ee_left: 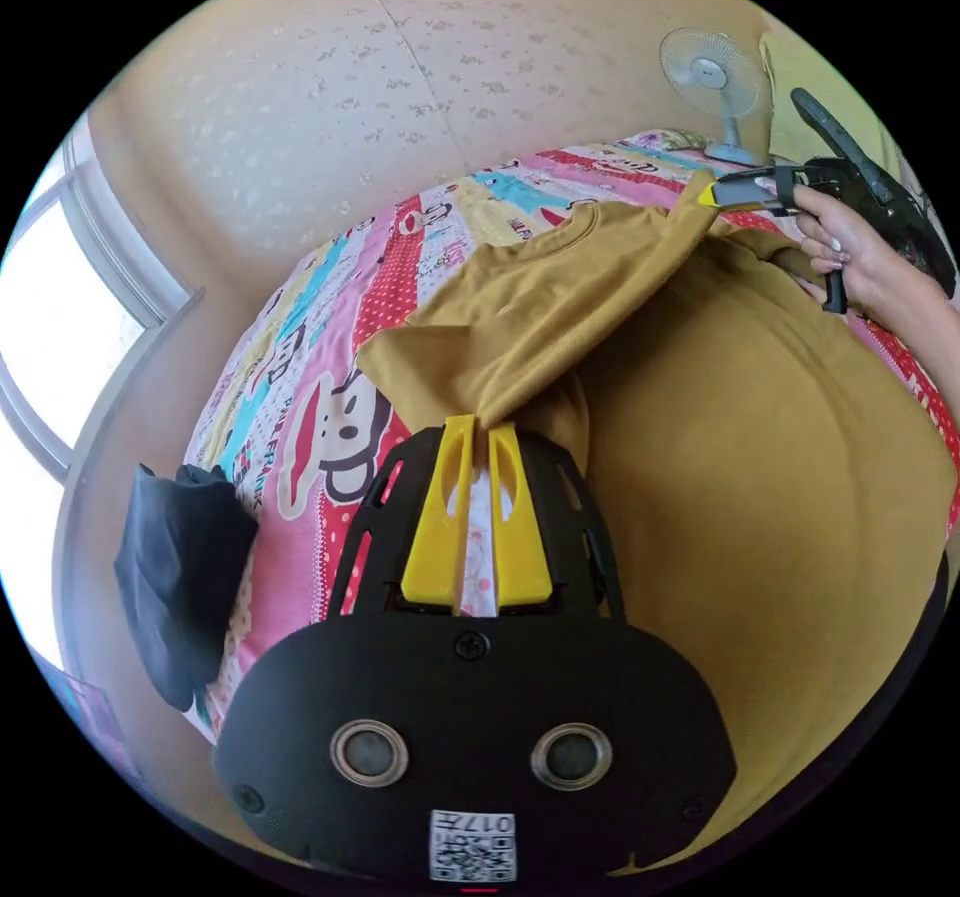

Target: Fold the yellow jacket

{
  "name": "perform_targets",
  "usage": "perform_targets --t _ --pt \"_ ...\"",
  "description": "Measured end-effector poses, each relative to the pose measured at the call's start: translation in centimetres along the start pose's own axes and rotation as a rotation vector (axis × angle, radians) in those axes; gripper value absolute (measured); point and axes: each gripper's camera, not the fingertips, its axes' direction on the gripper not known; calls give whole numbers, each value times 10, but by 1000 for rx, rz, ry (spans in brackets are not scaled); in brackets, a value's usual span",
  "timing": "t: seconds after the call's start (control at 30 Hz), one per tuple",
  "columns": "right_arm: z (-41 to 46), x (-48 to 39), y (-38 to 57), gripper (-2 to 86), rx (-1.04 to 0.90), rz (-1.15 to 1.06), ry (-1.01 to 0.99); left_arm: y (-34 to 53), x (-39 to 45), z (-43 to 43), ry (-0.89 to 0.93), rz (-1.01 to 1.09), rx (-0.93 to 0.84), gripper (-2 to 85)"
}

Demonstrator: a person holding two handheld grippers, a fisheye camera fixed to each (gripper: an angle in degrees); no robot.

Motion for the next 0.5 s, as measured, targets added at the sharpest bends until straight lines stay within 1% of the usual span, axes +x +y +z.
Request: perform_targets --t 0.03,0.1,0.17,0.23,0.27,0.3,0.33,0.37,0.4,0.5 --pt "-17 -2 -7 25 52 -19 2 -3 -1 -7 18 -13 31 27" --pt "-25 11 -9 26 54 8 38 -8 2 -12 39 -9 73 29" --pt "-16 44 3 28 0 123 72 -17 20 -1 61 69 27 35" --pt "19 94 37 34 -164 307 65 -20 33 6 45 109 0 39" --pt "25 101 44 36 -186 312 35 -21 40 7 -2 137 -8 41" --pt "14 111 53 40 -121 315 -39 -21 42 6 -30 155 -11 42" --pt "2 120 52 50 -103 352 -76 -21 44 2 -67 195 -13 44" --pt "-4 122 51 54 -110 368 -78 -18 40 -5 -97 210 -17 46" --pt "-19 121 47 80 -120 360 -66 -16 36 -9 -108 214 -17 45" --pt "-71 104 46 137 -164 249 24 9 -1 -31 -133 159 -20 29"
